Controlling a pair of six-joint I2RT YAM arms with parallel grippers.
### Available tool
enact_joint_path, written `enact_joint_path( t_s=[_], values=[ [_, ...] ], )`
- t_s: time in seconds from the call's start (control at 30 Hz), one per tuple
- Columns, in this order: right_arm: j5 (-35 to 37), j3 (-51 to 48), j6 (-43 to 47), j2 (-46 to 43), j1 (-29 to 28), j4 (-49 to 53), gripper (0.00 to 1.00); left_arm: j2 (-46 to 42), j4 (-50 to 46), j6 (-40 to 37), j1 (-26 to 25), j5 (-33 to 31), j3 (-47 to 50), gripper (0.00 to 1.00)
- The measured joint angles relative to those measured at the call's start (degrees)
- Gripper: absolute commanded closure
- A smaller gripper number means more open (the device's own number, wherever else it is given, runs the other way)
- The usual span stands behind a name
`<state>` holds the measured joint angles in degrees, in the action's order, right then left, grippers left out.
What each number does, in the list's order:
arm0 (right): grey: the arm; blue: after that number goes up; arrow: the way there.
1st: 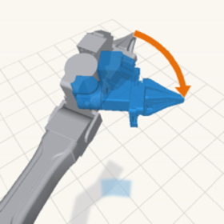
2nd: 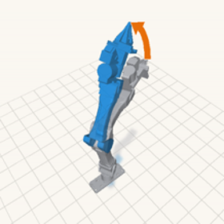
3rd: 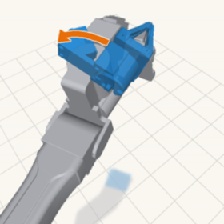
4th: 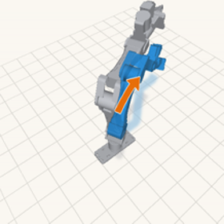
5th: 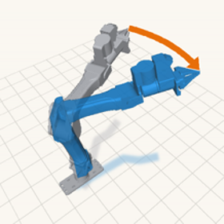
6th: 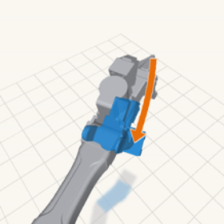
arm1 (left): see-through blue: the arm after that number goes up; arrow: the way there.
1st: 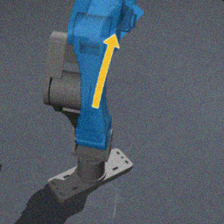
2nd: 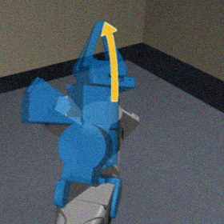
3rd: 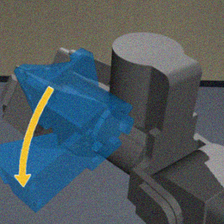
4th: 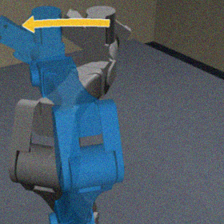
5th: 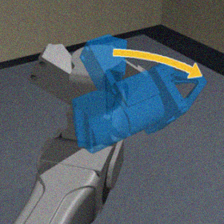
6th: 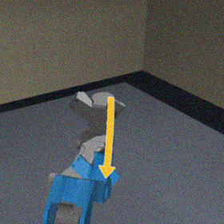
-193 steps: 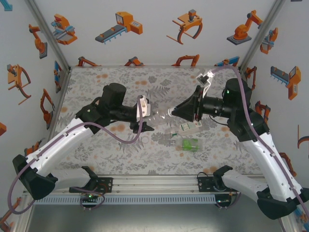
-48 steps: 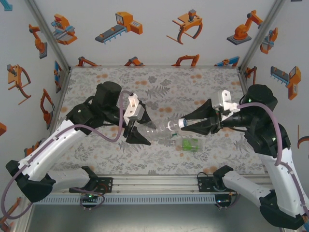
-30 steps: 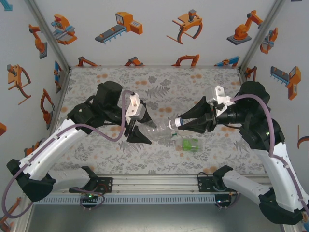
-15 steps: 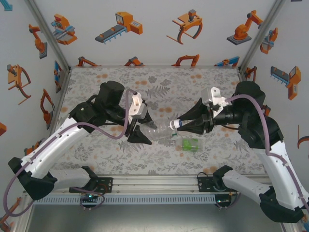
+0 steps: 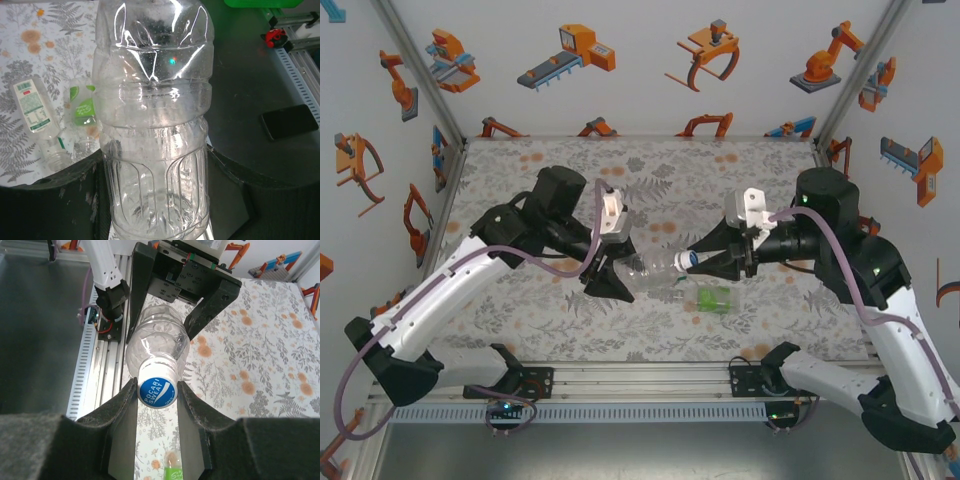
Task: Screw on the bottle caps
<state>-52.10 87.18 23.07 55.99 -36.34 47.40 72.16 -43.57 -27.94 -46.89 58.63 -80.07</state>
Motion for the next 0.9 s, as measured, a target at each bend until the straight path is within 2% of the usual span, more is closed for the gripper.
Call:
enact_joint_path(
  t_s=[0.2,0.33,0.5,0.63,0.77,0.9],
  values=[
    [1.29,-0.52,-0.87,-0.33,-0.72,0.37,1.00,0.35,-1.36,-0.02,0.00,0.35,-0.46,1.00],
    [4.00,-4.87,-9.94,-2.93,-0.83,-4.74,1.00,0.00,-1.14,-0.09,0.11,-0.74,-0.22,1.00],
    [14.53,-12.28,-30.23,-6.95,-1.16,-11.67,1.00,-1.20,1.57,-0.22,0.55,-5.60,2.01,1.00],
    [23.50,-16.17,-51.41,-7.23,-1.20,-14.01,1.00,-1.60,3.82,-1.44,0.87,-11.17,4.07,1.00],
    [28.72,-17.25,-71.12,-5.25,-1.20,-13.70,1.00,-1.66,4.55,-3.87,0.87,-16.31,5.64,1.00],
    [30.38,-20.15,-89.77,-4.22,-1.03,-13.77,1.00,-2.38,6.08,-6.60,0.96,-20.61,8.83,1.00]
  ],
)
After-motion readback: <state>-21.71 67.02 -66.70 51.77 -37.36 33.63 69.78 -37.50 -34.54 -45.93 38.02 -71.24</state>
